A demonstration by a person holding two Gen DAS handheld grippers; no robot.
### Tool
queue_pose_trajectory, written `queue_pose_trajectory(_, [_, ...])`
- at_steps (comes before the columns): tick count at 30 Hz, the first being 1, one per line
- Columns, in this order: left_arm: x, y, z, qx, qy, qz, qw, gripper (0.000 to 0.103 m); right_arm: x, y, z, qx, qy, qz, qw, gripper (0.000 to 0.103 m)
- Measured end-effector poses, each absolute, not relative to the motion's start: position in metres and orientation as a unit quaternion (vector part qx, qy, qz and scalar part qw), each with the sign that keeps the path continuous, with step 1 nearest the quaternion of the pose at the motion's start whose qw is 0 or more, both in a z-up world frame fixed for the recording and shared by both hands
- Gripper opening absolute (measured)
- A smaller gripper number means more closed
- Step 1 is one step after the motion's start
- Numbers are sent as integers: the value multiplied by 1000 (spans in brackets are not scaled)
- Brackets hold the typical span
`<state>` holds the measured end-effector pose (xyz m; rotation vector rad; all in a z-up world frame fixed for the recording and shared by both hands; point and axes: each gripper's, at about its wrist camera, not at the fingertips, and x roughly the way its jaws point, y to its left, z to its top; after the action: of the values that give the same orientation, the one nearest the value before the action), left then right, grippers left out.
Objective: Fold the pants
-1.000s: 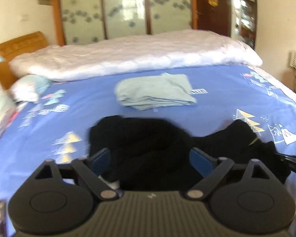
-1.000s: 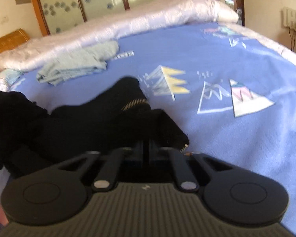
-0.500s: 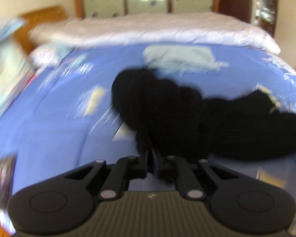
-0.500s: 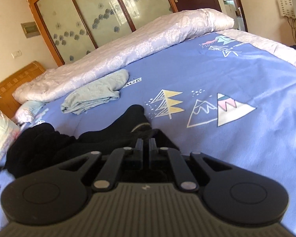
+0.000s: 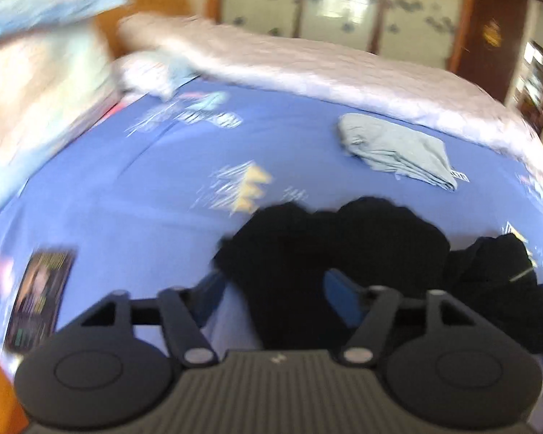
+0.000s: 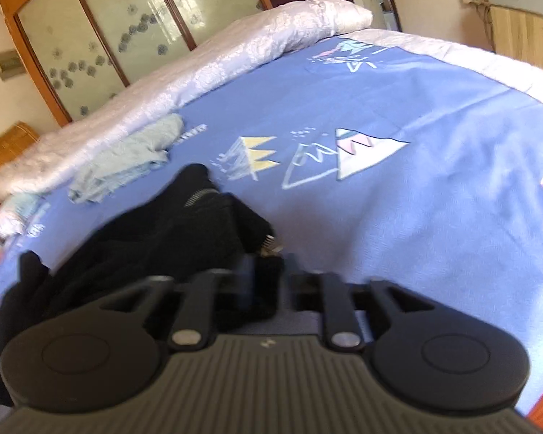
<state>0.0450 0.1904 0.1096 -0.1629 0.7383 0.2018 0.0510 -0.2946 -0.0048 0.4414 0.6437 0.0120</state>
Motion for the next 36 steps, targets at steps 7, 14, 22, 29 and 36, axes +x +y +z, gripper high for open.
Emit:
queue_pose_trajectory(7, [150,151,80,-78,410,72,906,81,85,-272,-13,169,327,11,930,76])
queue_pose_trajectory(14, [198,79,41,9,489,9,872,4,130,-255,-32,123,349,20,929,58])
queue_pose_trajectory(22, [136,133,152,-85,344,33,934,4,134,-288,35,153,249,20,956,27])
queue_pose_trajectory(29, [3,229,194,-232,256,22,938,4,57,-375,107,253,80,-45,963,28])
queue_pose_trajectory(36, [-71,291,89,-310,348,113,877,4,4,-456,58,261,176,-208,926,31])
